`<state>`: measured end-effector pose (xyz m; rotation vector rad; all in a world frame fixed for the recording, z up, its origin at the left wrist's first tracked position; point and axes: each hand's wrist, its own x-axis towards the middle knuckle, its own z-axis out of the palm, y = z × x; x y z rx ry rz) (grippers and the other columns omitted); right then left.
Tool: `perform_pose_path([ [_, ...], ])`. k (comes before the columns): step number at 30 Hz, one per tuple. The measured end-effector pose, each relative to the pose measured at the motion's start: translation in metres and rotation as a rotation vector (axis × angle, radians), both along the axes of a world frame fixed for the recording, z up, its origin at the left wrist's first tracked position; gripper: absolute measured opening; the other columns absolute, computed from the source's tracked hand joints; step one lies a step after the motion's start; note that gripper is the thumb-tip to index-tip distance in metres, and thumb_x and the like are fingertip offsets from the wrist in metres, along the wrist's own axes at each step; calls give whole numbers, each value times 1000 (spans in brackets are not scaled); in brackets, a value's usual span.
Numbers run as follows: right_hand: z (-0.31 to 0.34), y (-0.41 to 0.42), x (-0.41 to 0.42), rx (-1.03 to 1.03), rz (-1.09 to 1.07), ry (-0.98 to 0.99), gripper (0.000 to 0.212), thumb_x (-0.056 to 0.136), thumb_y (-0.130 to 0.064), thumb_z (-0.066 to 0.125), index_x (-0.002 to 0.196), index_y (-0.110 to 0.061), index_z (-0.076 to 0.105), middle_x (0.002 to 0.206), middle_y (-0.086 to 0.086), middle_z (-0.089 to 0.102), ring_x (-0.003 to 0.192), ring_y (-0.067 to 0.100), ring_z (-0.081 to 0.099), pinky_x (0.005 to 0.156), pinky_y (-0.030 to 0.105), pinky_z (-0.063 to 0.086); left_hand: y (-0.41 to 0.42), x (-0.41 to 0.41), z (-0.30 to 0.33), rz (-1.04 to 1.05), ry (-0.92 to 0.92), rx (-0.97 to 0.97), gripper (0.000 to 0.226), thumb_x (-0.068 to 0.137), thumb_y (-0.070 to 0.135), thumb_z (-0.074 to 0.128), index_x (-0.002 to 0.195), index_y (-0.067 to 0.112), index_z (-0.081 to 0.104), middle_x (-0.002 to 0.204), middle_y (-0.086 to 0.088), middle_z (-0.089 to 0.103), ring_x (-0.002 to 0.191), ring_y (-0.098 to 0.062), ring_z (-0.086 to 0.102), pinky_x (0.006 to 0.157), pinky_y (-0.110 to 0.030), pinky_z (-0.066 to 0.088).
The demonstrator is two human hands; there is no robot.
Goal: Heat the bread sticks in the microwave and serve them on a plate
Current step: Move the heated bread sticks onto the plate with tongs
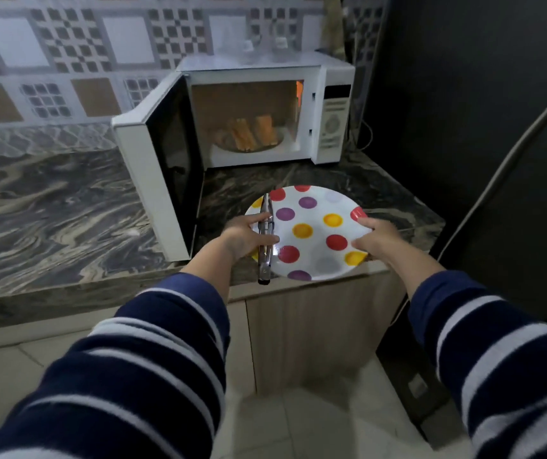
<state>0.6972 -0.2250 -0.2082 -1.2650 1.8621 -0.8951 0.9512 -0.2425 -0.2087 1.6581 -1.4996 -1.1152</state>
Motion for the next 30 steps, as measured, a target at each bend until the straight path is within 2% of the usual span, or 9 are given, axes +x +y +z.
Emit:
perform_pose_path([
  [5, -4, -60, -29, 41, 53, 99, 67, 85, 0, 65, 145, -14, 38, 138, 12, 51, 122, 28, 52, 100, 33, 43, -55, -25, -14, -13, 82, -8, 70, 68, 14, 85, 132, 23, 56, 142, -13, 48, 129, -31, 47, 107, -45, 41],
  [11, -14, -143, -59, 88, 126, 178, 65, 86, 0, 61, 145, -12, 37, 138, 14, 50, 123, 29, 51, 101, 33, 43, -119, -63, -30, 85, 35, 25, 71, 68, 16, 85, 133, 20, 56, 139, -11, 52, 127, -25, 49, 109, -34, 39],
  [17, -30, -210, -75, 92, 216, 303, 61, 86, -2, 61, 143, -9, 41, 142, 13, 48, 127, 28, 49, 104, 32, 41, -164, -80, -40, 138, -104, 79, 75, 65, 37, 86, 133, 31, 55, 144, -4, 47, 129, -24, 46, 109, -35, 38],
  [23, -43, -247, -73, 88, 276, 469, 53, 88, -10, 61, 139, -11, 48, 147, 12, 40, 130, 30, 45, 109, 35, 37, -185, -85, -42, 202, -186, 86, 74, 63, 44, 86, 131, 37, 55, 150, -5, 40, 133, -26, 42, 111, -36, 36],
  [25, -44, -255, -73, 88, 276, 497, 50, 88, -12, 61, 138, -12, 50, 146, 11, 41, 131, 32, 44, 110, 37, 36, -188, -85, -38, 169, -275, 110, 75, 65, 52, 81, 133, 40, 52, 150, -4, 39, 134, -26, 41, 111, -36, 35],
  [28, -44, -260, -71, 106, 257, 489, 49, 89, -11, 58, 138, -13, 50, 147, 11, 38, 132, 34, 41, 110, 39, 36, -191, -86, -26, 114, -553, 156, 73, 69, 70, 67, 135, 46, 46, 144, 0, 48, 133, -28, 42, 111, -42, 31],
  [30, -44, -262, -70, 134, 234, 459, 51, 89, -11, 57, 140, -14, 47, 148, 12, 33, 133, 34, 38, 109, 37, 36, -192, -85, -21, 94, -618, 172, 73, 71, 73, 62, 136, 46, 44, 142, 0, 50, 133, -28, 41, 112, -44, 28],
])
